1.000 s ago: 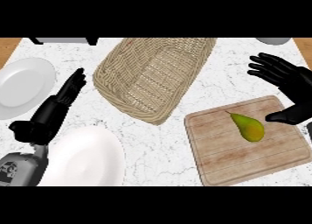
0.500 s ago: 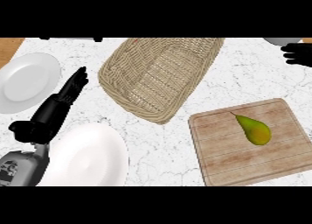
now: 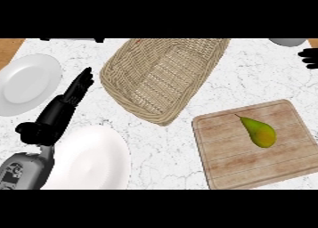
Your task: Pick the pear from the cutting board and place it in the basket
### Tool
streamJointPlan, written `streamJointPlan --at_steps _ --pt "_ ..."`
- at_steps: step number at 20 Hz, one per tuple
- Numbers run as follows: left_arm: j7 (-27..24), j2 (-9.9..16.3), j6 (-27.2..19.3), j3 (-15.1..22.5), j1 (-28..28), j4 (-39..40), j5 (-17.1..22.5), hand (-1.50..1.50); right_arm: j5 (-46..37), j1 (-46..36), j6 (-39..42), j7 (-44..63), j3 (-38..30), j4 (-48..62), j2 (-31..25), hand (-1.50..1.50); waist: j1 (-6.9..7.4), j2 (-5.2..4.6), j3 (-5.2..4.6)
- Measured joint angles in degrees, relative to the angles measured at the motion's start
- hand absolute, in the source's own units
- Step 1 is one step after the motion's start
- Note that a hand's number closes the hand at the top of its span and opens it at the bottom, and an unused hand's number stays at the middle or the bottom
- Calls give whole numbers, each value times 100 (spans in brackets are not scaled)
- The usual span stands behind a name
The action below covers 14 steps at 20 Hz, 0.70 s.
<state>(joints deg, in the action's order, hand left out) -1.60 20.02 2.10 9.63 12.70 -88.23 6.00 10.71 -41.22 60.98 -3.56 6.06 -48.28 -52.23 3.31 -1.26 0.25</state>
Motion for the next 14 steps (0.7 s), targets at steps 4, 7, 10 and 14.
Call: streamJointPlan --at_steps 4,7,10,14 --pt "56 -57 -29 15 15 -42 -32 0 -240 -50 -24 -221 81 228 -58 -150 -3 -1 6" --pt "19 -53 20 -33 24 8 -10 0 -455 -29 -124 -442 159 324 5 -150 -25 1 6" --pt "26 -83 26 -61 53 48 -14 0 -563 -80 -229 -535 202 531 185 -150 -41 10 2" --pt "17 -125 23 -88 82 130 -50 0 -740 -37 -448 -747 282 760 538 -150 -68 18 0"
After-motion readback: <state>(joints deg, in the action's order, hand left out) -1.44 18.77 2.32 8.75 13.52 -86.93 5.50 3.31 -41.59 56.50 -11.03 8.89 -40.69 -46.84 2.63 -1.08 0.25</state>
